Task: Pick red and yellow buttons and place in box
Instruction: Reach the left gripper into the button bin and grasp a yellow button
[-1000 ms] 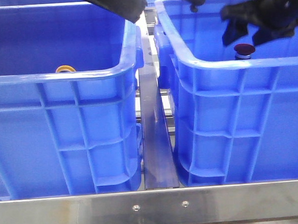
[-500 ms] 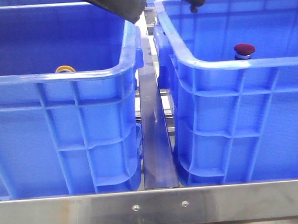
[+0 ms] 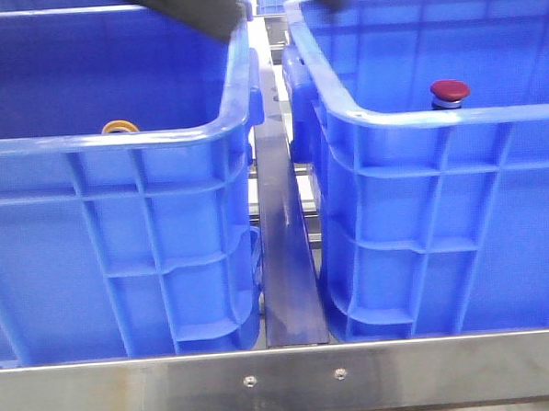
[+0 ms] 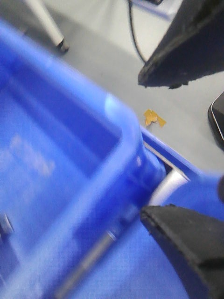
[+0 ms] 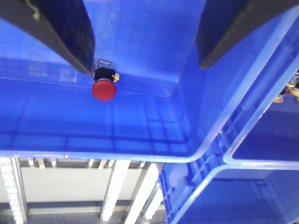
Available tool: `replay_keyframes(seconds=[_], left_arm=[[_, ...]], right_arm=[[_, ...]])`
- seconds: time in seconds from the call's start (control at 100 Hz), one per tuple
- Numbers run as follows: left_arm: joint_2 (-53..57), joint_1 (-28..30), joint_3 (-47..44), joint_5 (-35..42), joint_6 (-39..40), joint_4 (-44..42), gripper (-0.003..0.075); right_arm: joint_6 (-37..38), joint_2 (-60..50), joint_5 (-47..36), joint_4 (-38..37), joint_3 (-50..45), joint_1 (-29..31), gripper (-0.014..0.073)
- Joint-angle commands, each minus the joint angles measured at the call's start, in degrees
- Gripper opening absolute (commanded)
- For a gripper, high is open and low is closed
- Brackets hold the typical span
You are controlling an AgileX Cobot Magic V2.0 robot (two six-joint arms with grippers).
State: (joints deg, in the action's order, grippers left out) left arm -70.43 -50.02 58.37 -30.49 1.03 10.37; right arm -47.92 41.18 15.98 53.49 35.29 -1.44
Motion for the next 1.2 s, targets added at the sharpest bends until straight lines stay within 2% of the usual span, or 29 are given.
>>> replay_keyframes(seconds=[0.0, 0.22, 0.43, 0.71, 1.19], left_arm=[[2.3, 4.9, 3.4, -0.5, 2.9, 0.7, 0.0497], [0.4, 19.6, 10.4, -13.6, 3.5, 0.6, 0.0497], [-4.4, 26.5, 14.7, -19.1, 3.8, 0.3, 0.0497], [-13.3, 28.5, 19.6, -21.6, 5.4, -1.4, 0.0497], [-25.8, 28.5, 25.2, -20.2, 8.3, -8.0, 0.0497]], right_arm=[[-0.6, -1.6, -2.0, 0.7, 0.4, 0.3, 0.0489], [-0.6, -1.6, -1.8, 0.7, 0.4, 0.3, 0.0489], [-0.6, -1.5, -3.3, 0.7, 0.4, 0.3, 0.0489], [-0.6, -1.5, -3.6, 0.7, 0.4, 0.3, 0.0489], [-0.6, -1.5, -3.8, 0.7, 0.4, 0.3, 0.0489]])
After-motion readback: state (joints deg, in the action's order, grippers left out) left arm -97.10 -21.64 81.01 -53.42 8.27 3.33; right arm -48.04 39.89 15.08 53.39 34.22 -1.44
